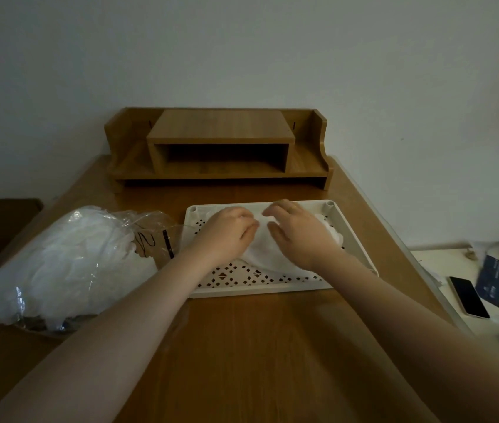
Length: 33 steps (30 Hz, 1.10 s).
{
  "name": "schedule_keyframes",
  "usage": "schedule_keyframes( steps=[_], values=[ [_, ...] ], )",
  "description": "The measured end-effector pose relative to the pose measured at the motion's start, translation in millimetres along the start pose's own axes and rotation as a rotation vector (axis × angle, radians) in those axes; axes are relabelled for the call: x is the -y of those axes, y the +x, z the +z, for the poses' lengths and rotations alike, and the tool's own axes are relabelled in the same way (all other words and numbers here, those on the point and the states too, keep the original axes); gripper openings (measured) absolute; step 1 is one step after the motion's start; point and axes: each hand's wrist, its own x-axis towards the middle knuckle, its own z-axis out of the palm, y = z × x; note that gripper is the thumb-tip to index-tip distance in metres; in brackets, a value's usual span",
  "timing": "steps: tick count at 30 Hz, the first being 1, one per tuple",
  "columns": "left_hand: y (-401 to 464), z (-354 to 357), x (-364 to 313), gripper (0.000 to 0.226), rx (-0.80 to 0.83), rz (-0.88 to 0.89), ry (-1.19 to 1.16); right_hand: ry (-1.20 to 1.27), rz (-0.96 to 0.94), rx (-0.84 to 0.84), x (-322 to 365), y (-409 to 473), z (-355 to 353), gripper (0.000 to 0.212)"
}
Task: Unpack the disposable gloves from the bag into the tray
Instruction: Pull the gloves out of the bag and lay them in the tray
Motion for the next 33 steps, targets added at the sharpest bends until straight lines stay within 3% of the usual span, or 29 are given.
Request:
schedule_keyframes(
  steps=[6, 13, 15, 17, 21, 23, 25, 26, 29, 33],
  values=[
    [15, 28, 13, 0.058, 0.348, -0.127, 0.281, -0.237, 0.167, 0.399, -17, 17, 43, 0.064],
    [9, 34, 29, 0.074, 0.345, -0.265, 0.236, -0.244, 0.455, 0.456, -59, -2, 32, 0.091],
    [11, 28, 23, 0.072, 0.36, -0.284, 0.204, -0.188, 0.514, 0.482, -61, -3, 27, 0.089],
    [6, 12, 6, 0.063, 0.301, -0.245, 0.133, -0.211, 0.507, 0.401, -51, -2, 19, 0.079],
    [-22, -28, -23, 0.045, -0.083, -0.128, -0.009, -0.092, 0.257, -0.06, -3, 2, -4, 0.045],
    [-44, -44, -18, 0.041, -0.167, -0.057, 0.0, 0.108, 0.049, -0.218, 28, 1, -17, 0.026],
    [-66, -51, 0, 0.036, -0.206, 0.053, 0.187, 0.21, -0.17, -0.289, 61, -2, -26, 0.019],
    [-77, -54, 7, 0.034, -0.2, 0.047, 0.286, 0.231, -0.253, -0.282, 76, -4, -28, 0.017],
    [-103, -60, 25, 0.02, -0.098, -0.19, 0.432, 0.254, -0.394, -0.117, 107, -3, -16, 0.016],
    [-122, -57, 49, 0.025, -0.19, -0.334, 0.222, 0.147, -0.501, 0.173, 135, 3, 24, 0.018]
  ],
)
